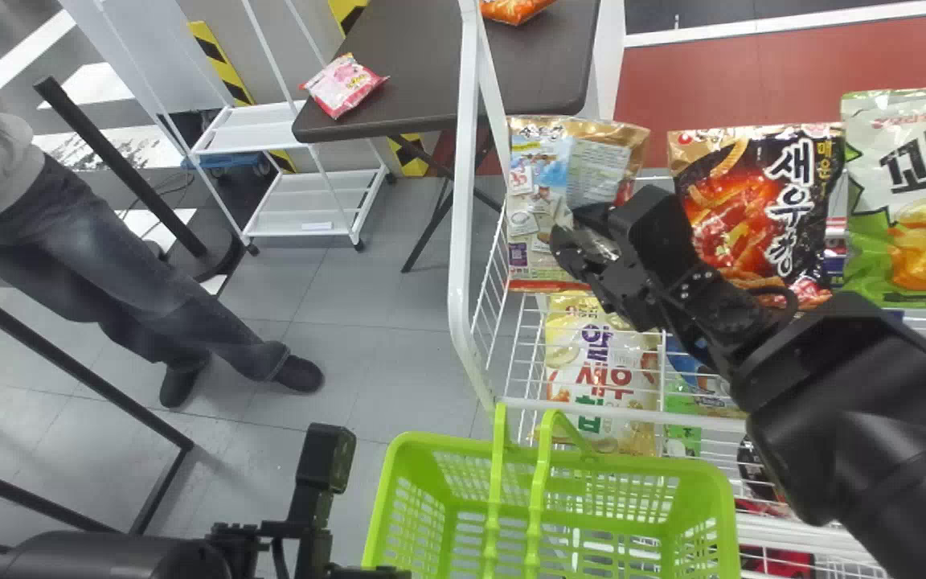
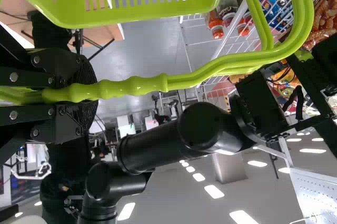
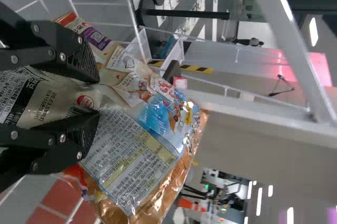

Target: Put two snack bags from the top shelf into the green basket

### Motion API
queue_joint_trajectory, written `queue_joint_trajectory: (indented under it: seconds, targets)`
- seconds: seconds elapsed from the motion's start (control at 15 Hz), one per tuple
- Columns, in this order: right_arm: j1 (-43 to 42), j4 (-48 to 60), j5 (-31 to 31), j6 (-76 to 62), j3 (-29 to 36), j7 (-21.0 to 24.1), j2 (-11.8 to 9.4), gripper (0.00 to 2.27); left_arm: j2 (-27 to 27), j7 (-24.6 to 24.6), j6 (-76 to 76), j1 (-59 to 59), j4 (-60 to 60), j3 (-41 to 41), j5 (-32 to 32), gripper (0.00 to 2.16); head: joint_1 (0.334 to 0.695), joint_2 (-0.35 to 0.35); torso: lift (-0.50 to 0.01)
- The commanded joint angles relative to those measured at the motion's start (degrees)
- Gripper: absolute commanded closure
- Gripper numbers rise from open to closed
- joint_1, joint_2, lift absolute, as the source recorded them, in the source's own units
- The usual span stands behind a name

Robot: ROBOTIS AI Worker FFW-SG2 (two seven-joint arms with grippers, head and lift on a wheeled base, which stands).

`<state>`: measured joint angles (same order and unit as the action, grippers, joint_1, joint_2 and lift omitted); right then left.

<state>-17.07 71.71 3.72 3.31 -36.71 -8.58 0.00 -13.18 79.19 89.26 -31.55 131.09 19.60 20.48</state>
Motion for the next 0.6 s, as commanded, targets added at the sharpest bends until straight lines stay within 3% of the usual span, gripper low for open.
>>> queue_joint_trajectory:
  seconds: [0.0,0.13,0.53]
  targets:
    - [0.55,-0.08,1.64,-1.94,-0.47,0.76,0.05,2.24,0.00,0.00,0.77,0.00,-0.04,0.00,0.00,2.15,0.695,0.350,-0.001]
    - [2.66,1.86,3.14,-0.89,-0.38,1.20,0.05,2.24,0.00,0.00,0.77,-0.09,-0.13,0.00,0.00,2.15,0.695,0.350,-0.001]
    - [15.05,27.35,13.51,18.10,1.64,3.66,0.05,2.24,0.00,0.00,0.77,0.00,-0.66,-0.18,0.00,2.15,0.695,0.350,-0.001]
